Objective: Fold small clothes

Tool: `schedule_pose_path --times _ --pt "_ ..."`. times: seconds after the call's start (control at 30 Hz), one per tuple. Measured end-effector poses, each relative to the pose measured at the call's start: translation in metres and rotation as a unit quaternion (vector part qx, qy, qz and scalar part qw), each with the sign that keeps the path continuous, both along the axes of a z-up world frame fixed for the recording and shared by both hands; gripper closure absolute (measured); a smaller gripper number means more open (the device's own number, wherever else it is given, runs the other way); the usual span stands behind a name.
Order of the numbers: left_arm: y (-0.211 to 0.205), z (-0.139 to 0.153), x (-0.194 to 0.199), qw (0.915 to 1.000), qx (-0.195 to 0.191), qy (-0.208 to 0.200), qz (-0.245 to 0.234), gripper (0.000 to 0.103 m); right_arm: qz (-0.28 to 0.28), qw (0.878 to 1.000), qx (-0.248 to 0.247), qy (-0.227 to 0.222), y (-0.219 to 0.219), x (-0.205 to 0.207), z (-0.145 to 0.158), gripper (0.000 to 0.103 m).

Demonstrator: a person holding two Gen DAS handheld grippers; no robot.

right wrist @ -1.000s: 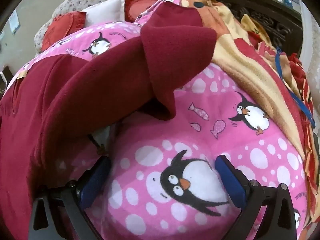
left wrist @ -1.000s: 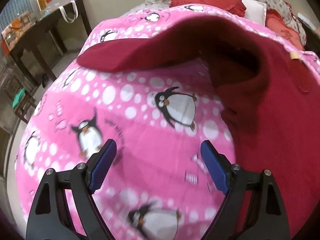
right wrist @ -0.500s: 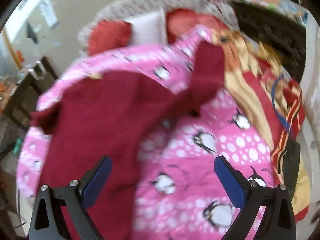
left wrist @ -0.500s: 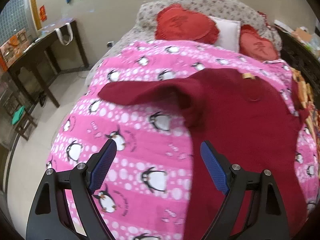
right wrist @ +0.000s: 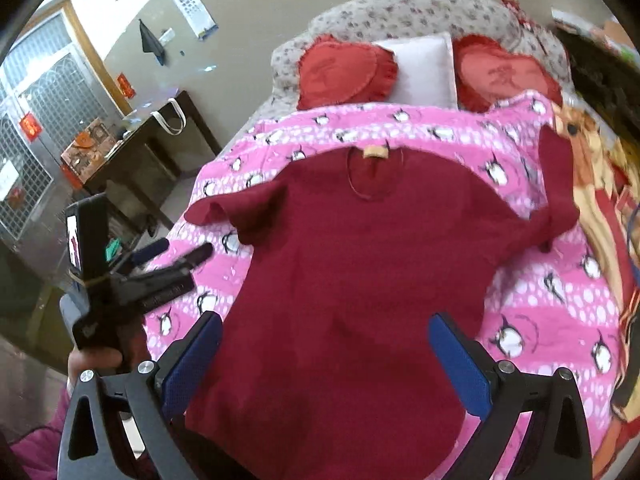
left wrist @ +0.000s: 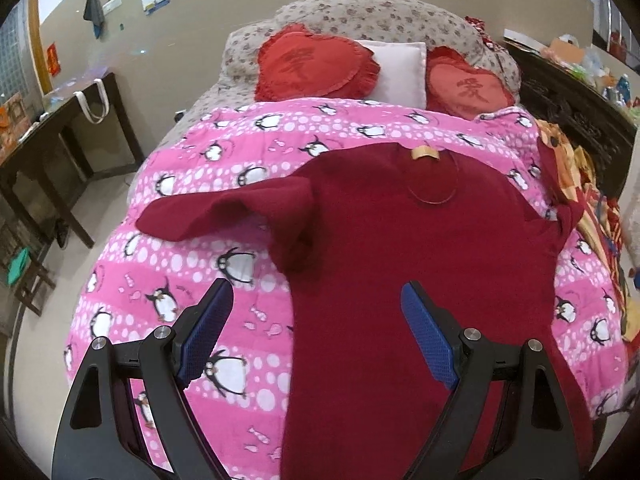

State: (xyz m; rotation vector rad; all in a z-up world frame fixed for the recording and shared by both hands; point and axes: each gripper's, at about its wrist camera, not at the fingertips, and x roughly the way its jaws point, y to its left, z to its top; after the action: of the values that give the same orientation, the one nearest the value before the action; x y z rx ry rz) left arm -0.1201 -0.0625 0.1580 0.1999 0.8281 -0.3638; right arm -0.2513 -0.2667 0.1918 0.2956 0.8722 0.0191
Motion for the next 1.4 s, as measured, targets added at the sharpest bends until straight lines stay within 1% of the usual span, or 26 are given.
schedule_pose_path --times 0.07,0.17,0.27,0.37,0.53,0.8,1.07,1.4 --pt "-0.002 -0.001 0.000 1.0000 -0.002 0.001 0.002 0.017 -0.017 0.999 -0.026 -0.012 0.003 0.008 0.002 0.001" --pt "-0.003 -0.004 0.002 1.0000 -0.003 0.002 0.008 0.017 -0.043 0.997 -0.064 -0.013 0.004 0.023 0.003 0.001" --pt "-0.005 -0.007 0.004 0.9999 0.000 0.000 0.011 0.017 -0.045 0.997 -0.064 -0.013 -0.002 0.038 -0.004 0.001" --pt "-0.008 -0.008 0.008 0.9999 0.004 -0.002 0.012 0.017 -0.063 0.995 -0.075 -0.014 -0.002 0.051 -0.008 0.001" --pt "-0.009 -0.014 0.018 0.9998 0.001 0.006 0.018 0.017 -0.069 0.994 -0.080 -0.014 -0.002 0.068 -0.020 0.001" --pt "-0.012 -0.024 0.031 0.9996 0.005 0.013 0.026 0.017 -0.080 0.994 -0.073 -0.007 -0.003 0.087 -0.039 0.001" --pt "-0.013 -0.029 0.035 0.9995 0.005 0.015 0.028 0.017 -0.093 0.993 -0.067 0.000 -0.009 0.093 -0.047 0.001" --pt "-0.017 -0.033 0.037 0.9996 0.002 0.018 0.024 0.017 -0.095 0.994 -0.061 0.008 -0.010 0.095 -0.054 0.001"
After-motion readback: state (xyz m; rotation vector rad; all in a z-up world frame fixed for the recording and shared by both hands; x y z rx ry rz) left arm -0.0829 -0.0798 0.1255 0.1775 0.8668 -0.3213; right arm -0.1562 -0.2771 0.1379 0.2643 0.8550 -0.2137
